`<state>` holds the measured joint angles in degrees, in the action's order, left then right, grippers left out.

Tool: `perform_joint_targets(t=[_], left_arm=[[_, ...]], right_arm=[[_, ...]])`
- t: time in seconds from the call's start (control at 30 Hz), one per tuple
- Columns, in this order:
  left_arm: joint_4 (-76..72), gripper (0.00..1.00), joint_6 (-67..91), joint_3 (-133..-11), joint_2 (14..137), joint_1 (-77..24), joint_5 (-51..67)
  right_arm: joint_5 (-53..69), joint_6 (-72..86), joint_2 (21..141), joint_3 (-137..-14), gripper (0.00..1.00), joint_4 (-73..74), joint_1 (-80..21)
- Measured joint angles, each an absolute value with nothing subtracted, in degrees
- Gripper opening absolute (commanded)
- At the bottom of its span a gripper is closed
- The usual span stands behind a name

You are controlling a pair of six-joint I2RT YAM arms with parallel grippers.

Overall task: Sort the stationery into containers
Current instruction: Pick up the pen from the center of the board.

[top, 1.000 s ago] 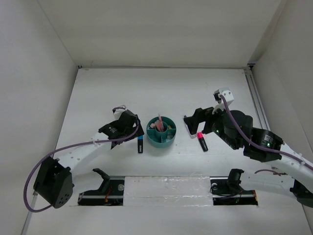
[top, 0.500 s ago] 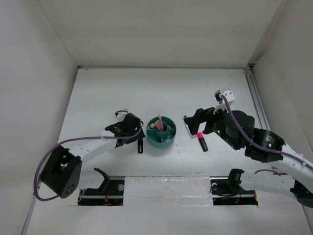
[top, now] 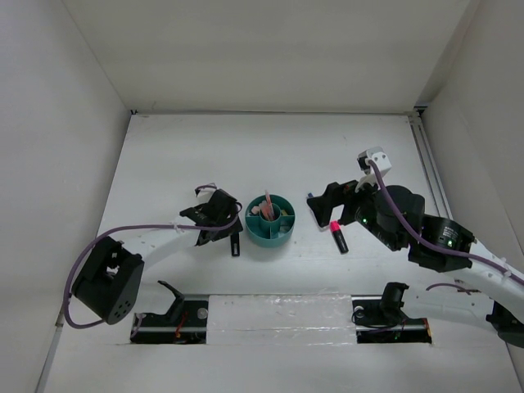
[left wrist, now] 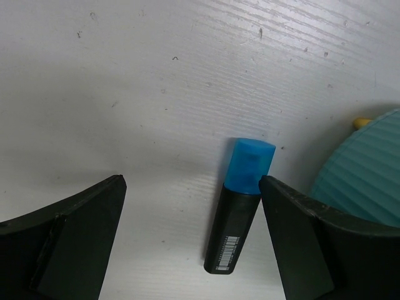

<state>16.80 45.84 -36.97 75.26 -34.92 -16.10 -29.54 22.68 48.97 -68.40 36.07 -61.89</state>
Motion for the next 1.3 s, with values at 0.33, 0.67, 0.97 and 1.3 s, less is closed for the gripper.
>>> perform_joint_targets(t=[0.33, 0.67, 0.97, 1.3], left_arm=[[15.86, 0.81, 45.76, -37.12, 77.47, -35.18, -17.58], [16.73, 0.70, 46.83, -37.34, 77.95, -35.70, -19.57], [19.05, 0.75, 51.35, -36.80, 75.05, -37.04, -19.18], [18.26, 0.55, 53.91, -37.39, 77.82, -37.06, -20.34]], right_arm=[[-29.52, 22.61, 49.15, -68.40, 1.00, 35.55, -61.91], [-29.50, 22.61, 49.08, -68.40, 1.00, 35.55, -61.89], [-28.91, 22.59, 49.08, -68.40, 1.00, 35.51, -61.89], [-27.99, 22.15, 48.34, -68.40, 1.00, 35.51, -61.89]])
